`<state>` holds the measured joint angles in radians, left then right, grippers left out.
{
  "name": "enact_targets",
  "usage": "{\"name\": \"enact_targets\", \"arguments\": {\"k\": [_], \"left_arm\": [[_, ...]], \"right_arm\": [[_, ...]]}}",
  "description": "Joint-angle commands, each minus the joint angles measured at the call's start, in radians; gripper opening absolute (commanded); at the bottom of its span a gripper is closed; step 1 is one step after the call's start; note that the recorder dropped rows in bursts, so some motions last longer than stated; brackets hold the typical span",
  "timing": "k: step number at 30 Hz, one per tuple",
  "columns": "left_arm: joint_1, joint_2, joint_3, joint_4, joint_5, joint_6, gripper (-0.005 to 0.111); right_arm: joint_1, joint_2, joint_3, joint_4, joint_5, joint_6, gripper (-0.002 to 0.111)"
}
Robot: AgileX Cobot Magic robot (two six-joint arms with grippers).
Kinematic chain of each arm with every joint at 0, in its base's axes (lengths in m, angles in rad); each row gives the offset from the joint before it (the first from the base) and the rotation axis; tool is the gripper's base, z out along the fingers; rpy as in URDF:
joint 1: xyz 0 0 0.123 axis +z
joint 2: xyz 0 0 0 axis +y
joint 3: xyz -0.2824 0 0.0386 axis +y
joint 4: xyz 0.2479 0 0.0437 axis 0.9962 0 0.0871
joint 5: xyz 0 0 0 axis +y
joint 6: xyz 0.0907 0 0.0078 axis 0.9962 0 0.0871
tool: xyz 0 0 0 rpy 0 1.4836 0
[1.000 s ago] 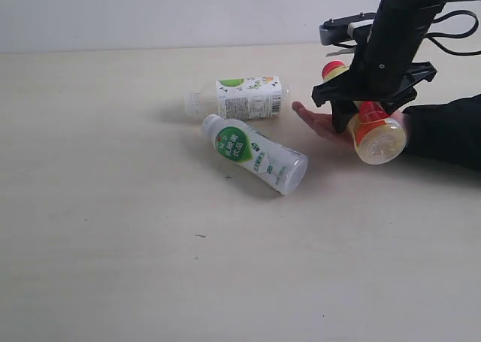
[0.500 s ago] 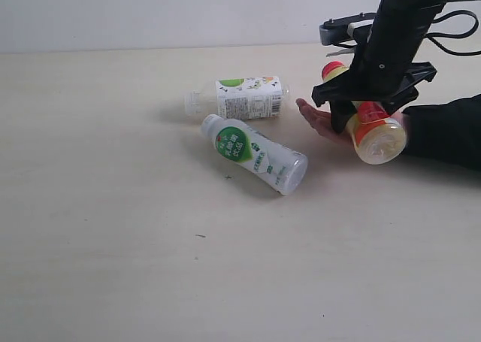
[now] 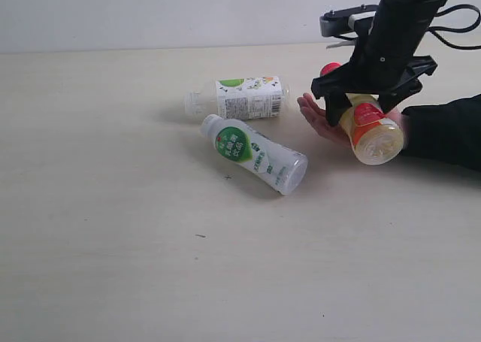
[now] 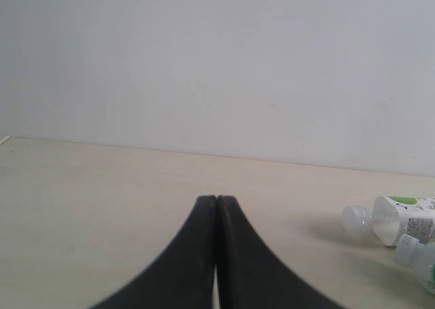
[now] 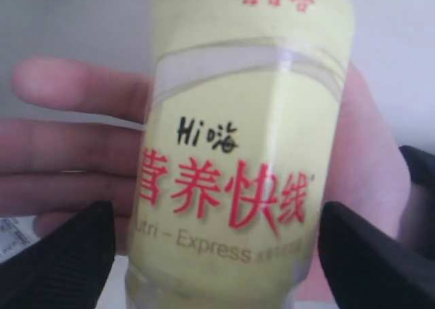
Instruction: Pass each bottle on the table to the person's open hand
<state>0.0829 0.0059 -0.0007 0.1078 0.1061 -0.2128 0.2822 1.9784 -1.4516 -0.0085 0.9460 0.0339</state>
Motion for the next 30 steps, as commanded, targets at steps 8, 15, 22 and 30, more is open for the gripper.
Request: {"name": "enact_targets", "arguments": {"k": [8, 15, 22, 30], "left_arm": [[-0.003, -0.006, 0.001, 0.001, -0.007, 0.001, 0.0], [-0.003, -0.006, 0.001, 0.001, -0.007, 0.001, 0.0], [-0.003, -0.006, 0.001, 0.001, -0.007, 0.001, 0.0], [-0.003, -0.006, 0.001, 0.001, -0.007, 0.001, 0.0]], "right_arm": [[-0.003, -0.191, -0.064, 0.009, 0.082, -0.064, 0.076], [-0.003, -0.405, 0.052, 0.009, 0.055, -0.142, 0.019], [-0.003, -0.788, 0.455, 0.009, -0.175, -0.241, 0.0], [-0.003, -1.249, 0.774, 0.208, -0.407, -0.293, 0.0]]}}
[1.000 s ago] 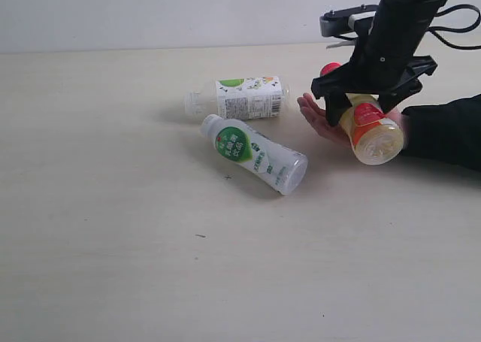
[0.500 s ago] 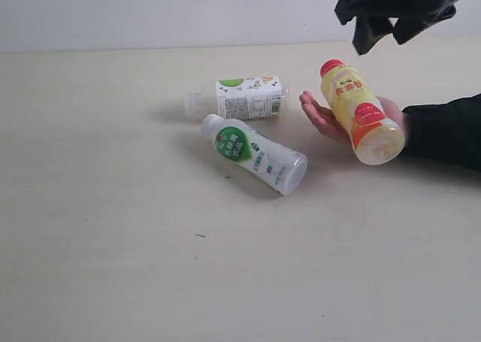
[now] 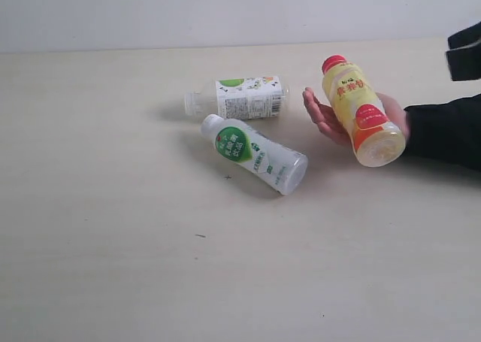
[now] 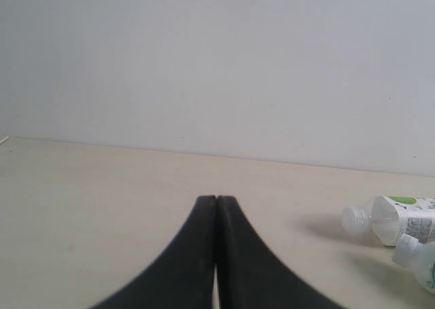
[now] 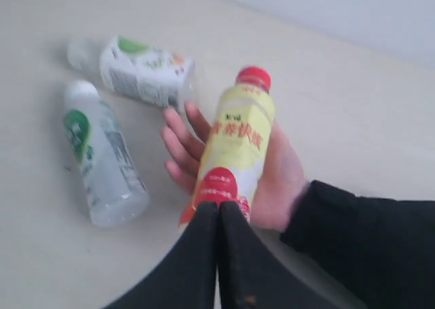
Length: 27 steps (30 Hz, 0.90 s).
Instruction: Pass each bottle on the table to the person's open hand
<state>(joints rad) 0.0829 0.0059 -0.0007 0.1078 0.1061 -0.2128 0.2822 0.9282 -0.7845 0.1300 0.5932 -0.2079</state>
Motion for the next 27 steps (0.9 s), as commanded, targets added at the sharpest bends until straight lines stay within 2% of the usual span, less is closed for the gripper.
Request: {"name": "enact_targets", "arguments": {"k": [1, 4, 9, 14, 18, 23, 27], "left_arm": [[-0.003, -0.006, 0.001, 0.001, -0.007, 0.001, 0.0], [-0.003, -0.006, 0.001, 0.001, -0.007, 0.001, 0.0], [-0.003, -0.006, 0.001, 0.001, -0.007, 0.001, 0.0], [-0.003, -0.006, 0.001, 0.001, -0.007, 0.001, 0.0], [-0.003, -0.006, 0.001, 0.001, -0.007, 0.001, 0.0], [-0.003, -0.006, 0.001, 0.001, -0.007, 0.001, 0.0], [-0.003, -0.006, 0.001, 0.001, -0.007, 0.001, 0.0]], "right_arm": [[-0.003, -0.277, 0.137, 0.08, -0.054, -0.066, 0.0], [-0.003, -0.448, 0.211, 0.089, -0.049, -0.062, 0.0], [0.053, -0.658, 0.305, 0.077, -0.071, -0.062, 0.0], [0.055, -0.835, 0.31, 0.087, -0.062, -0.039, 0.0], [0.055, -0.903, 0.31, 0.105, 0.003, 0.035, 0.0], [0.055, -0.928, 0.31, 0.092, 0.116, 0.037, 0.0], [0.055, -0.928, 0.321, 0.085, 0.128, 0.012, 0.0]]}}
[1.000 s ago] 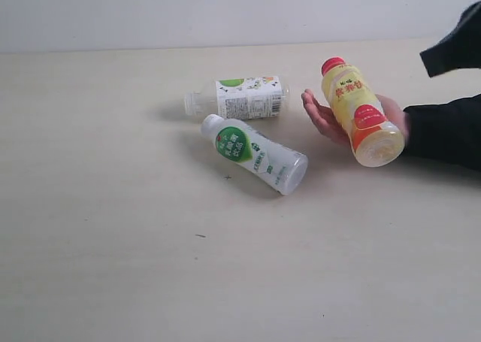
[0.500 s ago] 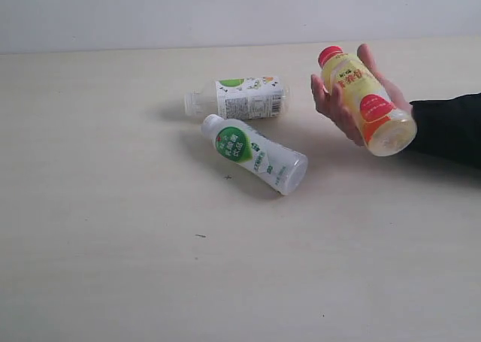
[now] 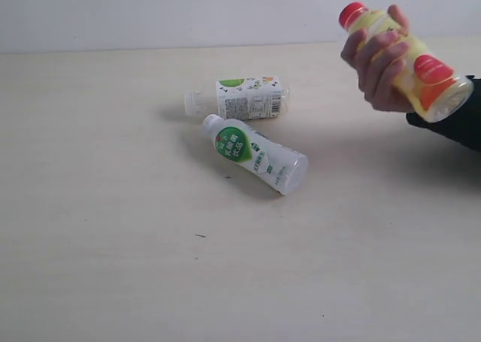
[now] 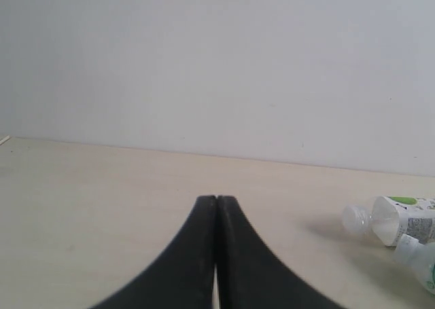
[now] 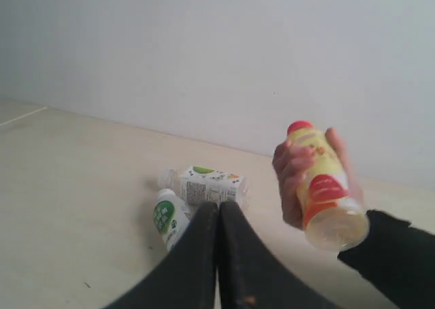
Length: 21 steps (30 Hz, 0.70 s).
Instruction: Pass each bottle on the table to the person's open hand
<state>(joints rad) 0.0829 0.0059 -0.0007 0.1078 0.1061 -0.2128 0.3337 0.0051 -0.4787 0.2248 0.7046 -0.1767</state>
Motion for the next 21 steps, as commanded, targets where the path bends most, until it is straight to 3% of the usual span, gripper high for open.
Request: {"name": "enact_targets", "arguments": {"k": [1, 21], "left_arm": [[-0.003, -0.006, 0.001, 0.001, -0.007, 0.001, 0.0], [-0.003, -0.006, 0.001, 0.001, -0.007, 0.001, 0.0]], "right_arm": [[0.004, -0.005, 0.028, -0.011, 0.006, -0.024, 0.0], [0.004, -0.005, 0.044, -0.004, -0.003, -0.016, 0.0]]}}
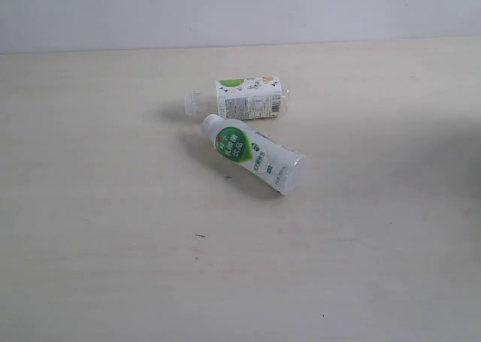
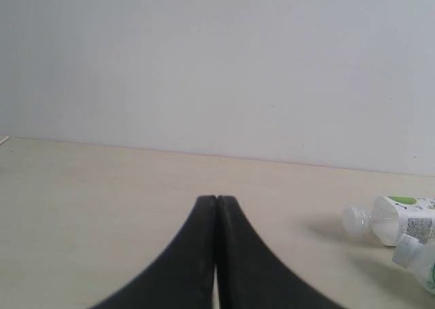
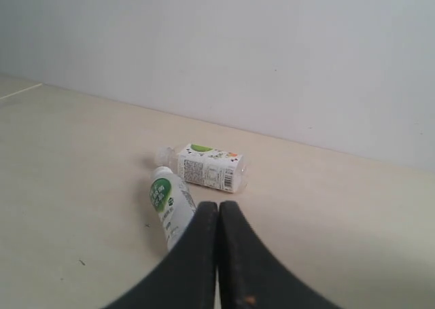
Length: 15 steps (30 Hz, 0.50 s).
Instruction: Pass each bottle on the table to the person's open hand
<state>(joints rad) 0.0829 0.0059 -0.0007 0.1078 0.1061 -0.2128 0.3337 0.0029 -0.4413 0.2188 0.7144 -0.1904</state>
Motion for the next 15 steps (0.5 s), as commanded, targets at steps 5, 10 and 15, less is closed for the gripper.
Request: {"name": "enact_targets", "arguments": {"k": [5, 10, 15], "left_arm": [[-0.003, -0.006, 0.001, 0.001, -0.007, 0.001, 0.0], [-0.003, -0.006, 0.001, 0.001, -0.007, 0.001, 0.0], [-0.003, -0.006, 0.001, 0.001, -0.007, 0.001, 0.0]], "right_arm": [[0.004, -0.003, 0.007, 0.002, -0.013, 0.0, 0.0], [0.004, -0.003, 0.007, 0.004, -0.013, 0.0, 0.0], [0.004, -0.003, 0.007, 0.007, -0.013, 0.0, 0.0]]}}
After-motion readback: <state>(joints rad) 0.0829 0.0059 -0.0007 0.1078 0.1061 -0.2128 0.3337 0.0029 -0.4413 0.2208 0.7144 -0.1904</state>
